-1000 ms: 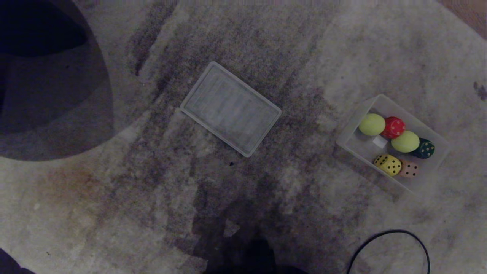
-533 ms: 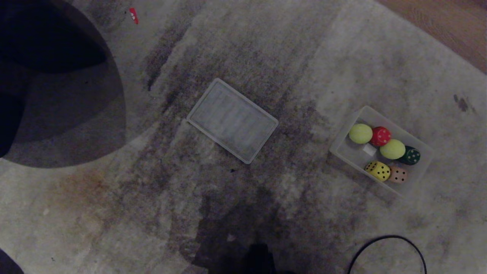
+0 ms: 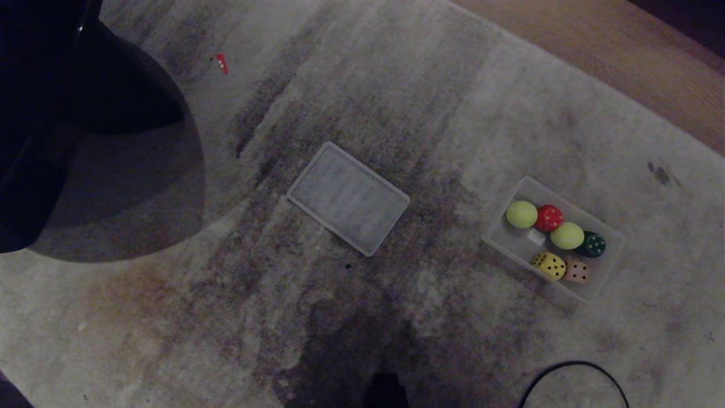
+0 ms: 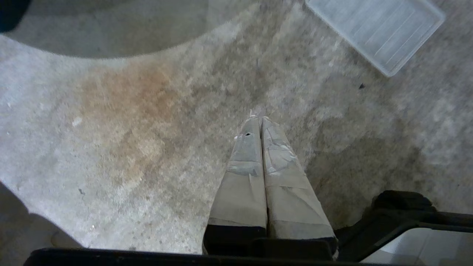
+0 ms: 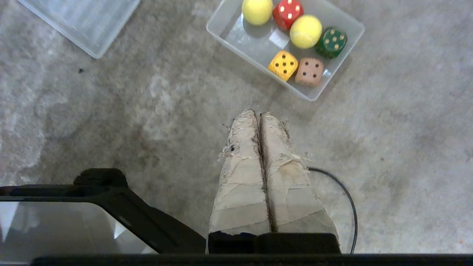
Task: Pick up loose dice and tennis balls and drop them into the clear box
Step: Close the lid
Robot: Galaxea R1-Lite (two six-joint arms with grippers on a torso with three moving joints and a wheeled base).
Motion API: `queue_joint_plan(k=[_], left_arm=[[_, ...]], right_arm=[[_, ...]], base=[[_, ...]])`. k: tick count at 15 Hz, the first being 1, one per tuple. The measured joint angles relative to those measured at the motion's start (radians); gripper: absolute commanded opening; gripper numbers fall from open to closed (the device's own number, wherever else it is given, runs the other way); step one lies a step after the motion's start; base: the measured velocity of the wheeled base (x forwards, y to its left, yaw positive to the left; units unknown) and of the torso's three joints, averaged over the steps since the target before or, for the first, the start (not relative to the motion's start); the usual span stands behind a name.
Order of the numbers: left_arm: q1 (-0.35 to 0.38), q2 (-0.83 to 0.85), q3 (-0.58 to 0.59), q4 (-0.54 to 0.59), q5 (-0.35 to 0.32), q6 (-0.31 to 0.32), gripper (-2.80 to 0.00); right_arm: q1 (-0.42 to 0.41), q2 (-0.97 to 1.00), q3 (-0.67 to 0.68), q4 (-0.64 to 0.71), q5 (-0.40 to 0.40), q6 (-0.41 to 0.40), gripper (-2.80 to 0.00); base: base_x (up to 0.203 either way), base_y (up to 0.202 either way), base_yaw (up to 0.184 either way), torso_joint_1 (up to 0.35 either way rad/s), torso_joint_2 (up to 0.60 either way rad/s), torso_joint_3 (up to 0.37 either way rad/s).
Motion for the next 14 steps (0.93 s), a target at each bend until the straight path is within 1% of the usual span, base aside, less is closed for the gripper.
queue_joint_plan(k=[9, 14], left_arm=[[0.000, 0.000, 0.000, -0.001, 0.000, 0.002, -2.80], [0.000, 0.000, 0.000, -0.001, 0.000, 0.009, -2.80]], right_arm=[[0.000, 0.000, 0.000, 0.000, 0.000, -0.001, -2.80], [0.000, 0.000, 0.000, 0.000, 0.000, -0.001, -2.80]], base=[[0.000, 0.000, 0.000, 0.003, 0.00, 0.196], [0.000, 0.000, 0.000, 0.002, 0.00, 0.032]])
